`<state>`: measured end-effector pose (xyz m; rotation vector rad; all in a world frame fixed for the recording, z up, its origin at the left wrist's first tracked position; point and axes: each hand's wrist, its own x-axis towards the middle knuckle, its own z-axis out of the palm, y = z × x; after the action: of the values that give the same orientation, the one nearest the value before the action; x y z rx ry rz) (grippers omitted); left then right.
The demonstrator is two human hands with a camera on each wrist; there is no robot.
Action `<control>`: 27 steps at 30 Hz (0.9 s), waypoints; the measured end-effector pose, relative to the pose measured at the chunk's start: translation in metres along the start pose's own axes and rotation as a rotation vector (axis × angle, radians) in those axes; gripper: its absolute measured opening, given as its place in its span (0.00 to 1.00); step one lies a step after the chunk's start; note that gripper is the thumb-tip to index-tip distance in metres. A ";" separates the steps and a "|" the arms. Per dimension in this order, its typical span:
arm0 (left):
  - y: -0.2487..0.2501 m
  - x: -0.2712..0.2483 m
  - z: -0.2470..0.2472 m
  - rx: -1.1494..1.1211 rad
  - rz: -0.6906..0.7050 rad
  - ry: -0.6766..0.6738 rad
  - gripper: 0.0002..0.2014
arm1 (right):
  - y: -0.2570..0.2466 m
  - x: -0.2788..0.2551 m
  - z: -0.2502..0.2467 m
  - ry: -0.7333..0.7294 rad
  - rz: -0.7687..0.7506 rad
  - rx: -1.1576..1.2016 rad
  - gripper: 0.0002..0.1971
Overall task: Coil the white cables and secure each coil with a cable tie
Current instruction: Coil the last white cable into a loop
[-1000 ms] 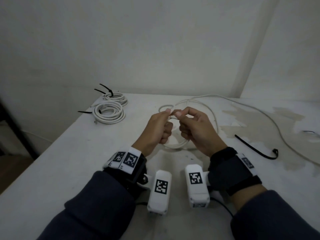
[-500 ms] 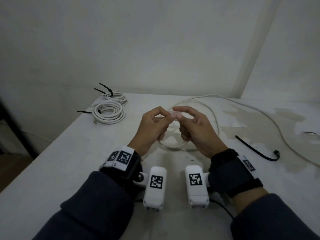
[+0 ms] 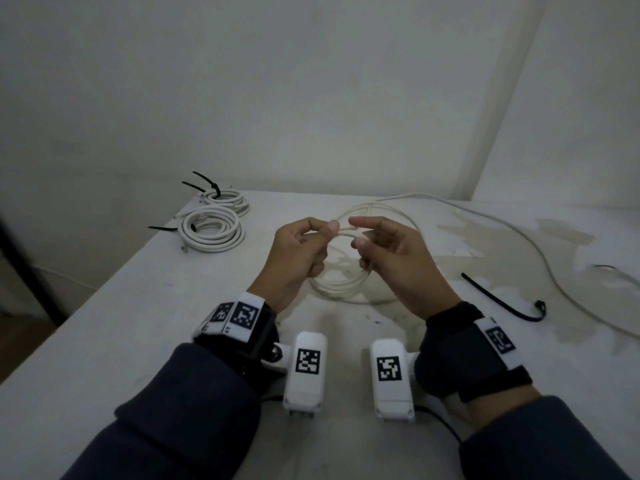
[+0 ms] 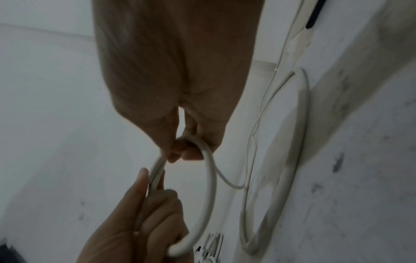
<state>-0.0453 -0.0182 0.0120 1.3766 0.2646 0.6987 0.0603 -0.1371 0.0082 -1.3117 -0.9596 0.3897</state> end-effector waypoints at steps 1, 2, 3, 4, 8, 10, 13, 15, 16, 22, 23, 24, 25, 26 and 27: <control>0.001 0.000 0.002 -0.033 -0.020 -0.010 0.10 | -0.002 -0.001 0.000 0.038 -0.051 -0.038 0.12; 0.002 0.000 0.003 -0.072 -0.042 -0.022 0.11 | -0.004 -0.002 0.001 0.070 -0.090 -0.049 0.11; 0.004 -0.001 0.004 -0.115 -0.064 -0.036 0.11 | -0.005 -0.002 0.002 0.093 -0.113 -0.038 0.11; 0.005 -0.001 0.004 -0.158 -0.085 -0.051 0.12 | -0.007 -0.003 0.002 0.108 -0.130 -0.028 0.11; 0.007 -0.004 0.000 -0.292 -0.196 -0.087 0.10 | -0.008 -0.006 0.002 0.083 -0.132 -0.013 0.12; 0.010 -0.004 -0.002 -0.312 -0.276 -0.107 0.11 | -0.007 -0.007 0.001 0.043 -0.104 0.003 0.11; 0.013 -0.003 -0.006 -0.309 -0.393 -0.116 0.12 | -0.007 -0.007 -0.002 -0.002 -0.050 0.022 0.13; 0.013 -0.003 -0.006 -0.289 -0.406 -0.096 0.11 | -0.007 -0.007 -0.002 -0.038 -0.016 0.047 0.13; 0.012 -0.004 -0.005 -0.281 -0.391 -0.077 0.11 | -0.008 -0.008 -0.003 -0.053 0.007 0.076 0.13; 0.010 -0.004 -0.003 -0.184 -0.270 -0.008 0.08 | -0.006 -0.006 -0.006 0.000 0.061 0.057 0.07; 0.011 -0.004 -0.004 -0.196 -0.260 -0.009 0.08 | -0.005 -0.005 -0.005 0.020 0.057 0.051 0.07; 0.011 -0.005 -0.005 -0.220 -0.253 -0.013 0.08 | -0.005 -0.004 -0.005 0.040 0.052 0.037 0.07; 0.011 -0.005 -0.005 -0.251 -0.249 -0.023 0.08 | -0.005 -0.004 -0.005 0.055 0.046 0.021 0.07; 0.011 -0.006 -0.006 -0.281 -0.248 -0.034 0.09 | -0.005 -0.004 -0.005 0.065 0.043 0.011 0.08; 0.011 -0.006 -0.005 -0.305 -0.249 -0.046 0.09 | -0.005 -0.004 -0.006 0.070 0.045 0.008 0.08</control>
<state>-0.0564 -0.0172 0.0200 1.0459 0.2753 0.4775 0.0608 -0.1452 0.0112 -1.3324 -0.8706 0.3792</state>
